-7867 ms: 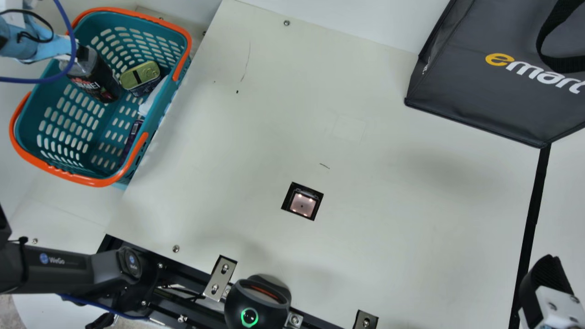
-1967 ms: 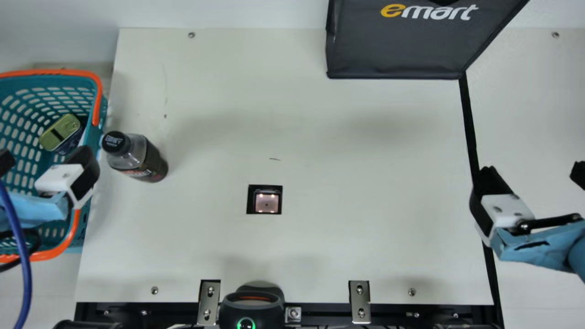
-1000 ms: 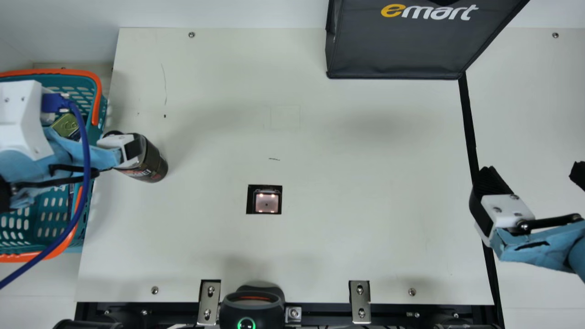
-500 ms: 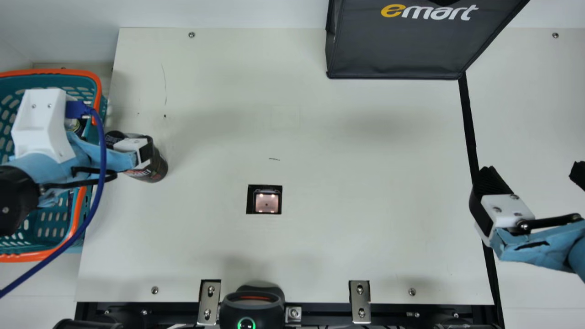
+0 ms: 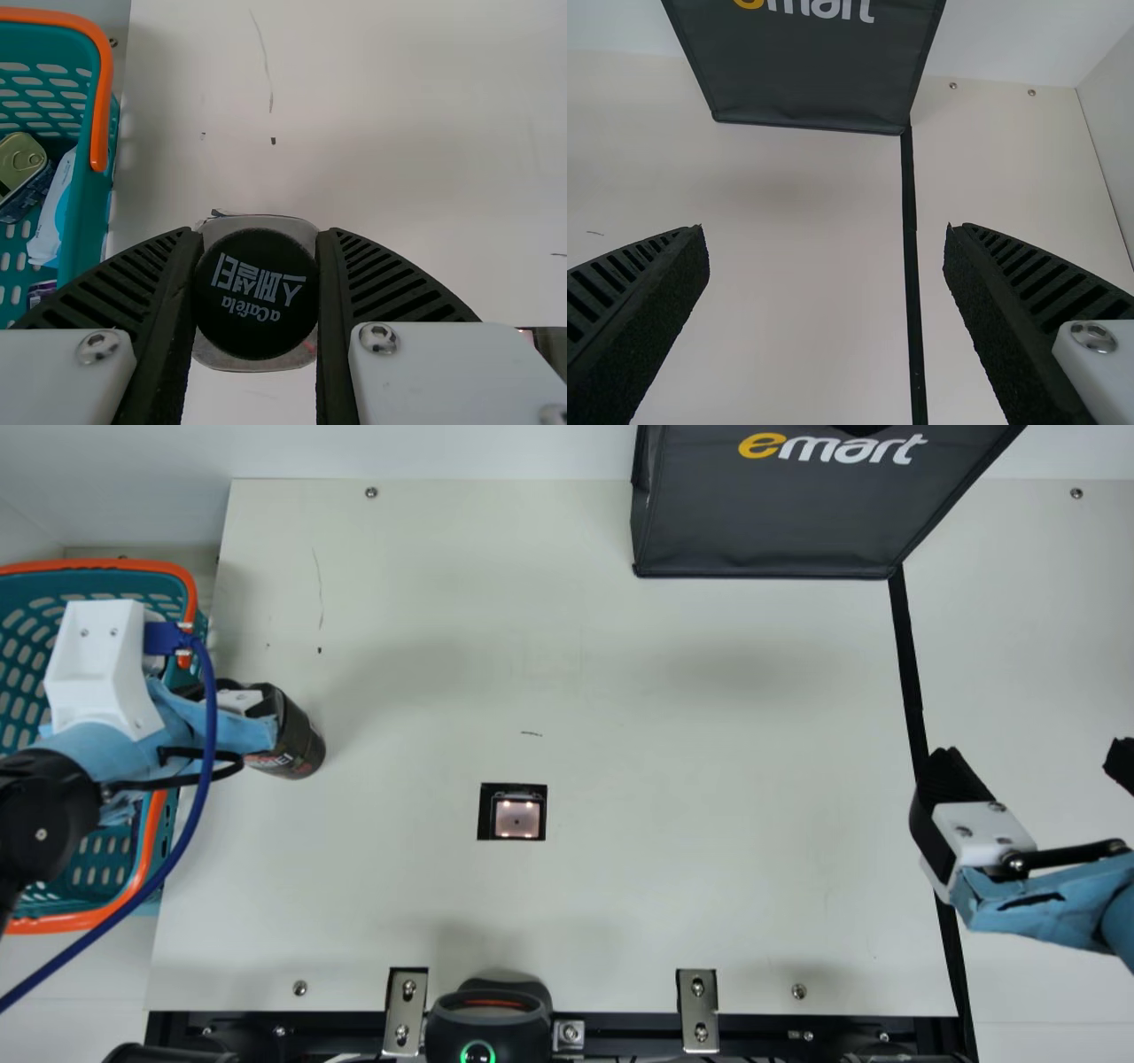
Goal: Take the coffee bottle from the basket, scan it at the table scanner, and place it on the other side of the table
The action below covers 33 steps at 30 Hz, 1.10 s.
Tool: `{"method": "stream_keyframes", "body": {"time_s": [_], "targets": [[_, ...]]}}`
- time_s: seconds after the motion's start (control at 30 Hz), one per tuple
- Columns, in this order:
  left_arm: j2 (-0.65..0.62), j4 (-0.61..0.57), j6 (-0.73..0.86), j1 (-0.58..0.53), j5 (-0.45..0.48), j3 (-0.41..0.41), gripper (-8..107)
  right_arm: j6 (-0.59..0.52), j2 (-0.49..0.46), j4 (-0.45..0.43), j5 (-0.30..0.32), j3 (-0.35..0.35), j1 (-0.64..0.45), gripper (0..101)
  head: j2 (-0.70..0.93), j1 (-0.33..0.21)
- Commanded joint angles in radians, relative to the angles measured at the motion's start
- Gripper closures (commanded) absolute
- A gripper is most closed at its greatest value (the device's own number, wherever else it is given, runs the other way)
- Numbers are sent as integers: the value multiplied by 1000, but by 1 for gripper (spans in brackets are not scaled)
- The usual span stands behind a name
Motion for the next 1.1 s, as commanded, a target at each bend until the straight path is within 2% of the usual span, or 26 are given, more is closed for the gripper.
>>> {"method": "stream_keyframes", "body": {"time_s": [0.0,0.07,0.3,0.6,1.07], "targets": [[-7,7,-19,-11,7,-11,96,0,0,0,0,0,0,6,2,-29],[-15,15,-44,-28,24,-26,107,0,0,0,0,0,0,6,2,-29],[-33,53,-164,-129,115,-93,107,0,0,0,0,0,0,6,2,-29],[-24,150,-398,-326,231,-173,107,0,0,0,0,0,0,6,2,-29],[47,321,-777,-668,329,-252,107,0,0,0,0,0,0,6,2,-29]]}}
